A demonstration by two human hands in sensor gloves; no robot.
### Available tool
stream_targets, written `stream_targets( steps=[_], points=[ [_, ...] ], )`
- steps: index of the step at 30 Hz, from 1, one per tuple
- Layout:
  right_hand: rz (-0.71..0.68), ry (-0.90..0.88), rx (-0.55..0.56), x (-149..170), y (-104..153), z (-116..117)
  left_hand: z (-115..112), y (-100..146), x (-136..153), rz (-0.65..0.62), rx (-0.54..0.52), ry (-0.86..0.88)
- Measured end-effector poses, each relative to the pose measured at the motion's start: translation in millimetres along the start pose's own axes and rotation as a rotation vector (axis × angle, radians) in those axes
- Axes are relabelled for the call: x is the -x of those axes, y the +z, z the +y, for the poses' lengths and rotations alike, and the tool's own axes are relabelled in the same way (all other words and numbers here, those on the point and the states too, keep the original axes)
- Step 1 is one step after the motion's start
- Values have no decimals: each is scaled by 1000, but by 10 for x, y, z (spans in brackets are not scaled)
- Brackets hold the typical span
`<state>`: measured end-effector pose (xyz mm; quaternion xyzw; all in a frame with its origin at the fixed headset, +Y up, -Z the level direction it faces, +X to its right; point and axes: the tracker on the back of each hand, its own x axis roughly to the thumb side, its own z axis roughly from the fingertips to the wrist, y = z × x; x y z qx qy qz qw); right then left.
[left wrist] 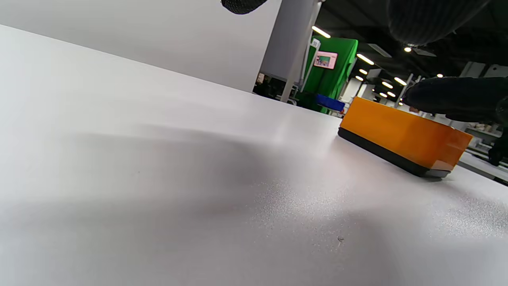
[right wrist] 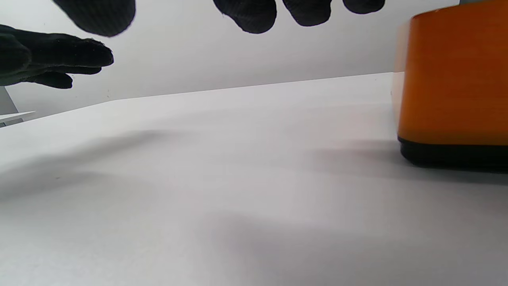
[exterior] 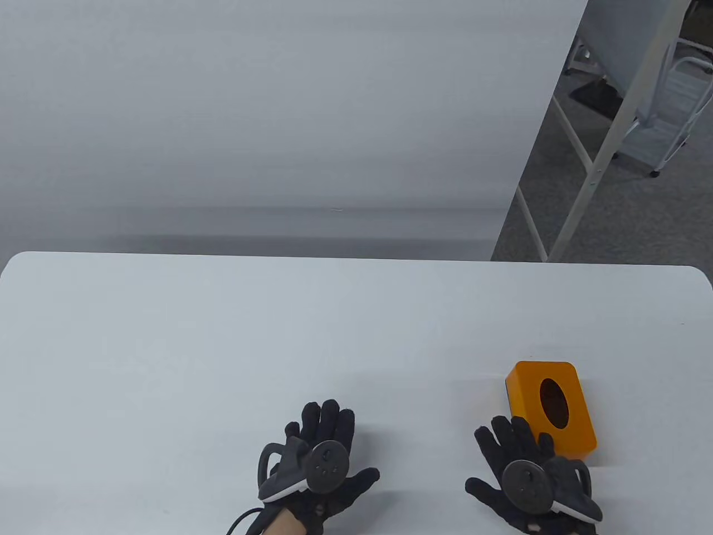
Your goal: Separate tissue box from tissue box base
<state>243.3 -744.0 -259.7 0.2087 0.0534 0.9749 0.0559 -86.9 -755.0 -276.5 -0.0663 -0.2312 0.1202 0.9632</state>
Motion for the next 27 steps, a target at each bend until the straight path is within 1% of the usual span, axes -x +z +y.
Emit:
stream_targets(
  steps=[3, 10, 17, 21, 23, 26, 27],
  points=[
    [-12, 17, 4, -24, -33, 17, 3, 14, 16, 5, 0, 10],
    [-22, 30, -2, -77, -22, 31, 8, 8, -4, 1, -5, 14],
    [49, 20, -13, 12, -2, 13, -27, -53, -83, -15, 14, -21],
    [143, -33, -2, 183, -9, -85, -6, -64, -63, -6, 11, -2],
    [219, -57, -21, 333, -55, -161, 4, -57, -34, 0, 3, 11],
    [361, -91, -19, 598, -192, -268, 12, -38, -4, 8, 0, 31],
    [450, -67, 1, 705, -268, -311, 14, -35, 0, 9, -1, 34]
  ],
)
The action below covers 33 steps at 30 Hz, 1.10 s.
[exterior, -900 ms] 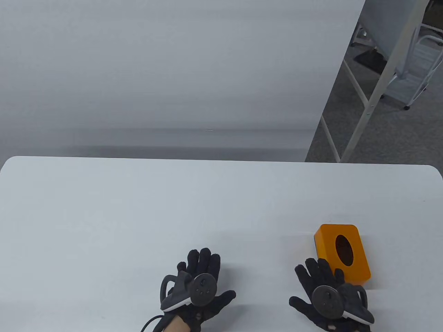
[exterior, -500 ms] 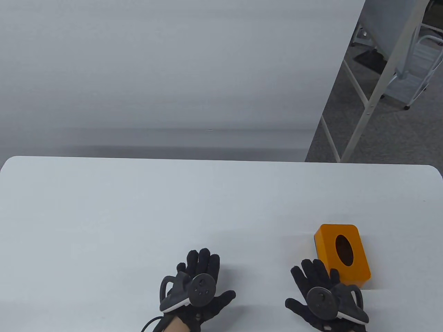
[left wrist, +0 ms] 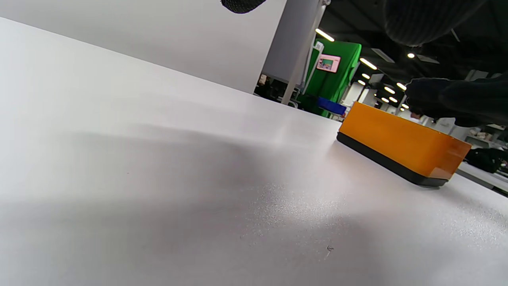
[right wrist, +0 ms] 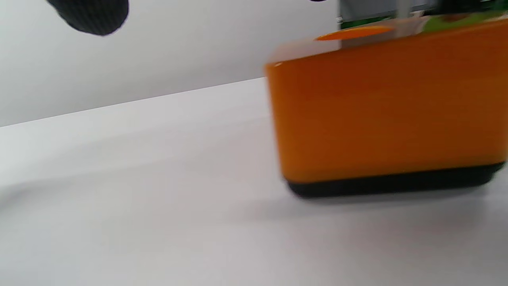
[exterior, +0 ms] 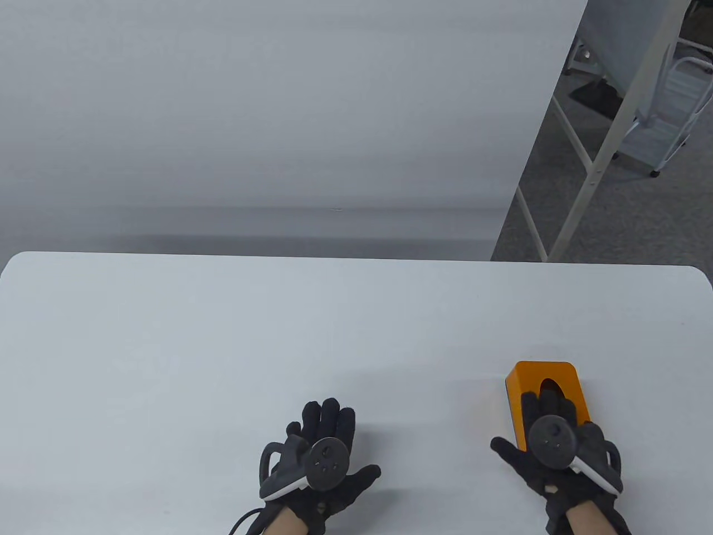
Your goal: Separate tissue box from tissue box base
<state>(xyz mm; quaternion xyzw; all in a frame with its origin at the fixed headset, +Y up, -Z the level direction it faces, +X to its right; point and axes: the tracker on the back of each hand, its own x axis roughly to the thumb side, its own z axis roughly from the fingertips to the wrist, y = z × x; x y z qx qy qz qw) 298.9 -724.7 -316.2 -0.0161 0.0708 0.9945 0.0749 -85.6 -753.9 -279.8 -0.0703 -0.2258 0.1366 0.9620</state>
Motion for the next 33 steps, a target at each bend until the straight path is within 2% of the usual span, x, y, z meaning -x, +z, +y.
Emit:
stream_targets(
  steps=[2, 4, 6, 9, 12, 14, 18, 20, 23, 25, 27, 30, 33],
  points=[
    [89, 23, 11, 62, -140, -32, 4, 2, 3, 1, -2, -1],
    [213, 26, -74, 104, -314, -14, 1, -1, -6, -4, 1, -15],
    [278, 71, -129, 128, -442, 55, 0, -2, -7, -5, 2, -16],
    [292, 134, -193, 111, -502, 160, 3, 8, -1, -9, -2, -9],
    [272, 120, -195, 102, -483, 172, 13, 8, 16, -10, -10, 23],
    [221, 73, -156, 91, -418, 143, -9, -1, 25, -24, -13, 95],
    [93, -146, -61, -35, -179, 64, -73, -39, -5, -65, -24, 343],
    [-45, -290, -24, -190, 19, 23, -101, -73, -43, -83, -12, 482],
    [-194, -562, -24, -352, 191, 51, -166, -115, -89, -94, 13, 680],
    [-279, -784, -66, -486, 291, 137, -251, -142, -118, -92, 26, 876],
    [-359, -908, -80, -609, 357, 230, -317, -153, -144, -90, 41, 1032],
    [-441, -1018, -108, -779, 436, 386, -382, -154, -196, -83, 26, 1182],
    [-505, -1082, -168, -962, 482, 515, -406, -158, -266, -95, 32, 1231]
  ],
)
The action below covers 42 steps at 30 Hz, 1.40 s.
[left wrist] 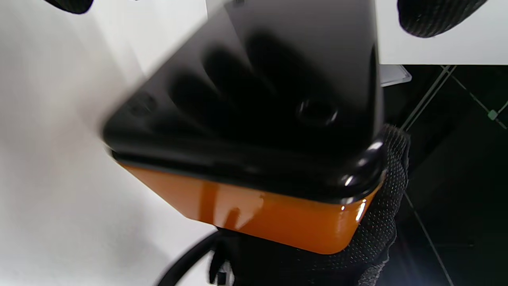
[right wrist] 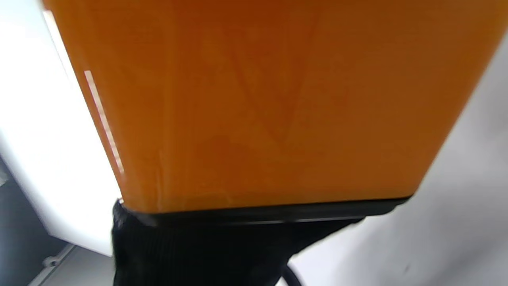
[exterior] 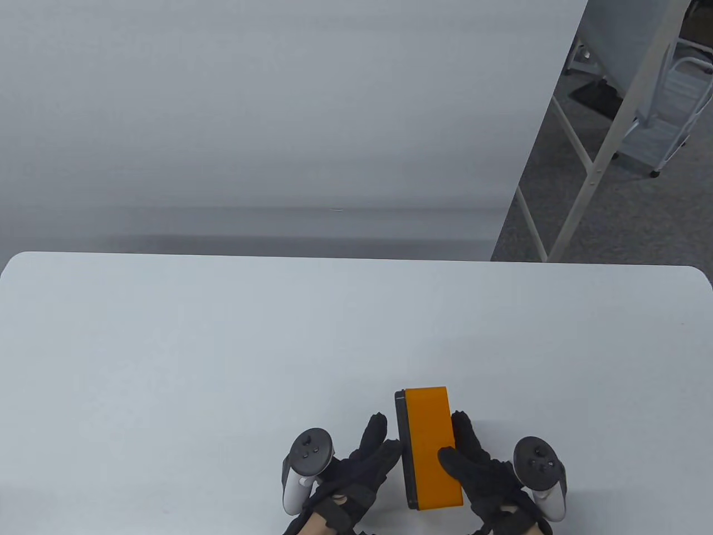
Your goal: Separate tissue box from tissue box base
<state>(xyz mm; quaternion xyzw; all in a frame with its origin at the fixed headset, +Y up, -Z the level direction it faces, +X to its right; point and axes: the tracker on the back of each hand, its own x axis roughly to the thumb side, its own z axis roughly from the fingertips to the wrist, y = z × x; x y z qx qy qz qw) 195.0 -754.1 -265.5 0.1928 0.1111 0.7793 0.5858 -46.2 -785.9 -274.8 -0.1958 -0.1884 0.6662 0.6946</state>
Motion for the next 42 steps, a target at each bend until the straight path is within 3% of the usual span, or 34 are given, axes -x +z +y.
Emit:
stream_targets(
  steps=[6, 23, 27, 36, 38, 39, 40, 41, 42],
  points=[
    [-46, -4, 1, 26, -8, 166, -10, -22, 31, 9, -40, 13],
    [-65, 24, 52, -111, 22, 33, 16, -6, -18, -24, -56, 77],
    [-71, 14, 121, -118, 52, 51, 14, -8, -60, -27, -85, 49],
    [-89, 24, 140, -141, 59, 55, 41, 10, -100, -24, -83, 46],
    [-100, 25, 215, -153, 80, 53, 44, 38, -105, -17, -158, 22],
    [-103, 108, 259, -173, 84, 9, 81, 63, -95, 0, -247, -7],
    [-90, 135, 218, -143, 86, -59, 138, 55, -70, -6, -228, -7],
    [-92, 88, 204, -130, 102, -97, 167, 75, -50, 3, -199, 59],
    [-68, 54, 271, -116, 129, -154, 200, 91, -46, -1, -195, 143]
  ],
)
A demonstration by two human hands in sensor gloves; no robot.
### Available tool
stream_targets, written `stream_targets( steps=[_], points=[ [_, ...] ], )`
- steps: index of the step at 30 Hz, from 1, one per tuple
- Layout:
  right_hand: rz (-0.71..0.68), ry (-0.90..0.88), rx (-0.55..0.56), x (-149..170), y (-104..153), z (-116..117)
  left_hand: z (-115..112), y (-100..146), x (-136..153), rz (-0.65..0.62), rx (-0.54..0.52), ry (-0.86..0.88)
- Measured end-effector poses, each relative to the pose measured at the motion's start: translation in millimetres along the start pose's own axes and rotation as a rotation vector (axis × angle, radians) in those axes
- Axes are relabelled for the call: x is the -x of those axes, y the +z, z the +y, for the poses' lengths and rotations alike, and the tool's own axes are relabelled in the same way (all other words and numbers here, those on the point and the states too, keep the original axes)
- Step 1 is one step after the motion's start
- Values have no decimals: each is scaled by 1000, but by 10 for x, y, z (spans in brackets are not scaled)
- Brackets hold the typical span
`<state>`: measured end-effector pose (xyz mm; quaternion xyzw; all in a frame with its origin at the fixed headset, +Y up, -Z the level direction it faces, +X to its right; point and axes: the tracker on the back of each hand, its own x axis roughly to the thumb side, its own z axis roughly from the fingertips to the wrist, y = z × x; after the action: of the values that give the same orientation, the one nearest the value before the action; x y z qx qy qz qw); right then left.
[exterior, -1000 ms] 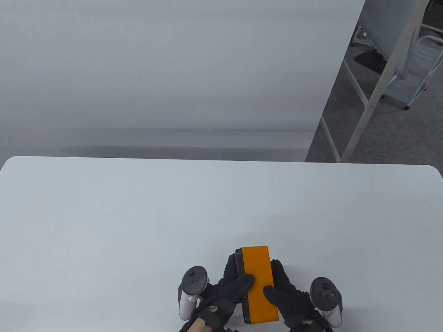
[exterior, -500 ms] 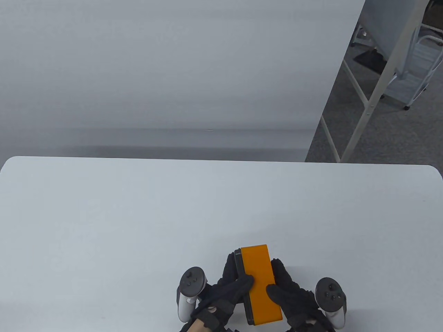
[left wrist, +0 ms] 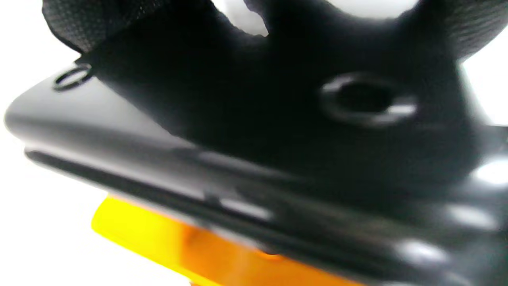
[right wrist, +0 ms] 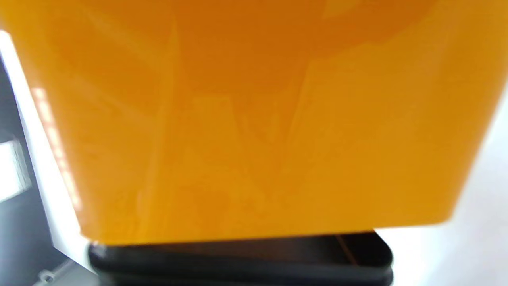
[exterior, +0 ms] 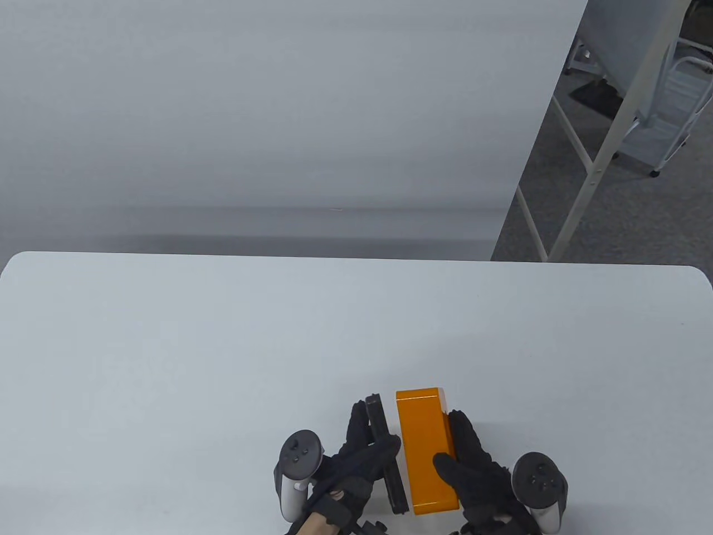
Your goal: Separate tissue box from tissue box base
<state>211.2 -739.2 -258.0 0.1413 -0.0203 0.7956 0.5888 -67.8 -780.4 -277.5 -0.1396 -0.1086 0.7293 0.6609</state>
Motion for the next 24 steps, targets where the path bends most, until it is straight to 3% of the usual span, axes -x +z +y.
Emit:
stream_targets(
  steps=[7, 9, 13, 24],
  points=[
    [61, 313, -11, 48, -62, -192, 117, -1, -10, -44, 32, 95],
    [75, 472, 9, 74, -90, -204, 142, 10, 30, -31, 35, 157],
    [169, 687, -42, 156, -203, -129, 191, 13, 66, -30, 17, 190],
    [329, 989, -114, 324, -514, 100, 259, -3, 123, -12, 2, 205]
  ],
)
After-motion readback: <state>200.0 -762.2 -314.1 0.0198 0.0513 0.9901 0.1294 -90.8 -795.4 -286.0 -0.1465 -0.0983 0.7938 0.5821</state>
